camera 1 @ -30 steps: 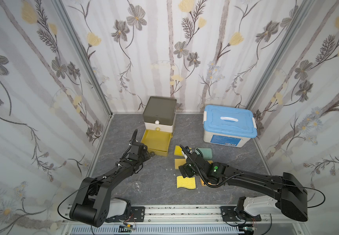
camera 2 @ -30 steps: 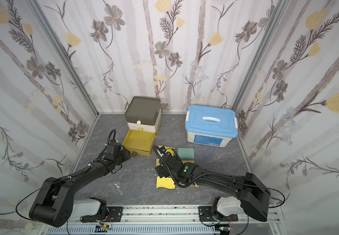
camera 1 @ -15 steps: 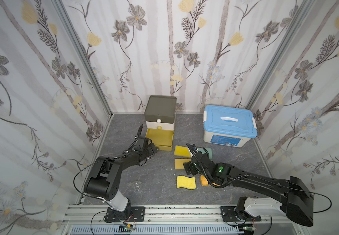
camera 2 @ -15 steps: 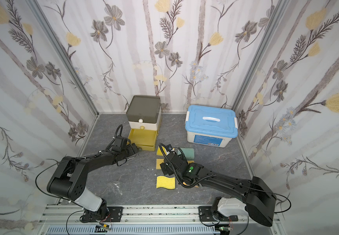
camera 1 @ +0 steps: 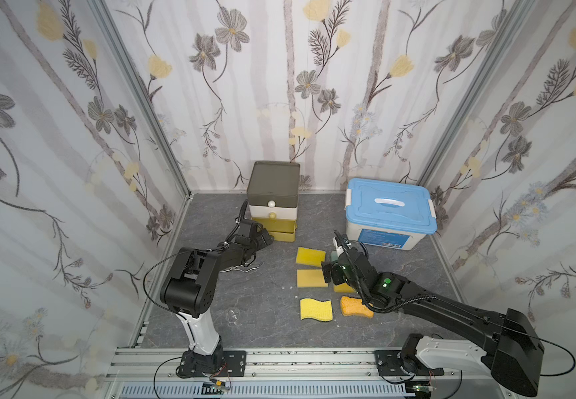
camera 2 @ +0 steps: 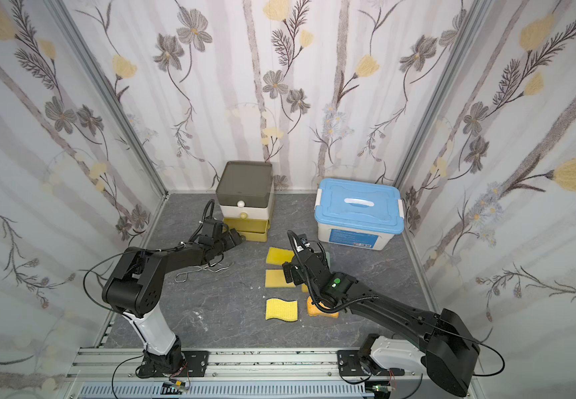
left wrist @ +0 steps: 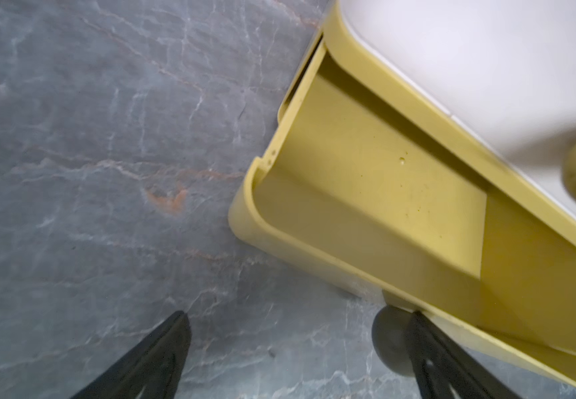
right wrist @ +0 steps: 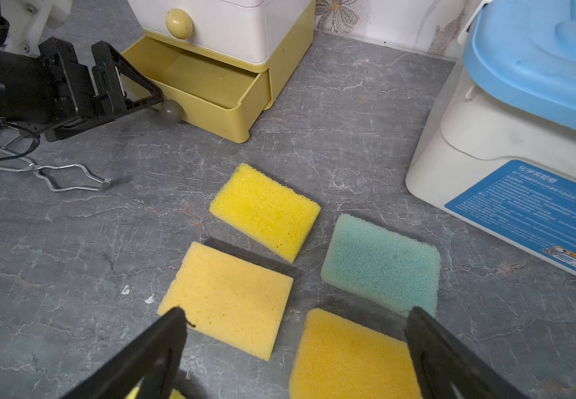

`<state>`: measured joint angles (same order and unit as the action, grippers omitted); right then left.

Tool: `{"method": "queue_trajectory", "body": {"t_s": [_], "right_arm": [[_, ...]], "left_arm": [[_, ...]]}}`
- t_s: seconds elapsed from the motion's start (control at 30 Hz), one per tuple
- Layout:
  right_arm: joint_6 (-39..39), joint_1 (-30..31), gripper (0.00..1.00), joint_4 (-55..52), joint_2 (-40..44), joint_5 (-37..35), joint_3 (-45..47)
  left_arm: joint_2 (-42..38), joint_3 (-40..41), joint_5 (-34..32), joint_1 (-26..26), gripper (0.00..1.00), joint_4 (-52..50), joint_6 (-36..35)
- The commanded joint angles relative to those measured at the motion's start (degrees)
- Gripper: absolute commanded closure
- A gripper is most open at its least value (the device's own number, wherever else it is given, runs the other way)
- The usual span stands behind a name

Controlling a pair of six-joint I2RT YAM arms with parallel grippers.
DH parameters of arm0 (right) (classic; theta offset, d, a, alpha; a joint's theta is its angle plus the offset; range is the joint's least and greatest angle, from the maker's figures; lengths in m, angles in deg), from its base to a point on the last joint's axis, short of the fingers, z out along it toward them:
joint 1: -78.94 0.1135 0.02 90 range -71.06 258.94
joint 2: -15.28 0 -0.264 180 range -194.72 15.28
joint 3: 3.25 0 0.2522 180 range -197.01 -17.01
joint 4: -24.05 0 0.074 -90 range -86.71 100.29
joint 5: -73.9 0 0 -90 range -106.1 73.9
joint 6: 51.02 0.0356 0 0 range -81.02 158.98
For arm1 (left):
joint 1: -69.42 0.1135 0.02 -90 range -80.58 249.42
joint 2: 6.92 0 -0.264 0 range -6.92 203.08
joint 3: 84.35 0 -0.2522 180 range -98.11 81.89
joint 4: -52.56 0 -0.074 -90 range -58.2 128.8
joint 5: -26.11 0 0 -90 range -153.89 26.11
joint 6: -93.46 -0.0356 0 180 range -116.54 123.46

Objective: Take the sponge out of the drawer
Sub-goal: Close the drawer of the storage box.

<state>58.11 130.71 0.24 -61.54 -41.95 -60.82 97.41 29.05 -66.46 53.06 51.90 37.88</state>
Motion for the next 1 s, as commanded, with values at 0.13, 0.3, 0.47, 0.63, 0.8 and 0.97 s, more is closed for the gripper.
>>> {"method": "queue_trajectory", "body": {"t_s": [0.13,0.3,0.47,0.63,0.8,0.97], "right_arm": [[-0.35,-1.68,0.0,4.62,0.99,-0.96,0.66],[-0.02,-4.92,0.0,7.9,3.08,-1.0,4.22],[0.64,-9.5,0.0,10.85,6.06,-1.57,5.88],[1.14,-13.11,0.0,11.84,9.25,-1.87,7.3],[1.12,-14.66,0.0,11.47,12.57,-3.12,9.17],[1.22,-15.9,0.0,10.53,14.66,-3.84,10.22]], "left_arm": [[4.52,-2.46,-2.07,-0.28,0.0,11.34,1.61],[7.29,-4.65,-3.87,-0.38,0.0,14.9,0.99],[8.06,-6.74,-4.7,-0.13,0.0,15.66,-1.07],[9.75,-9.51,-4.42,0.27,0.0,14.44,-1.27],[6.33,-5.63,-4.68,-0.06,0.0,14.23,-0.83],[1.51,-2.64,-4.9,-0.53,0.0,8.79,-0.09]]}}
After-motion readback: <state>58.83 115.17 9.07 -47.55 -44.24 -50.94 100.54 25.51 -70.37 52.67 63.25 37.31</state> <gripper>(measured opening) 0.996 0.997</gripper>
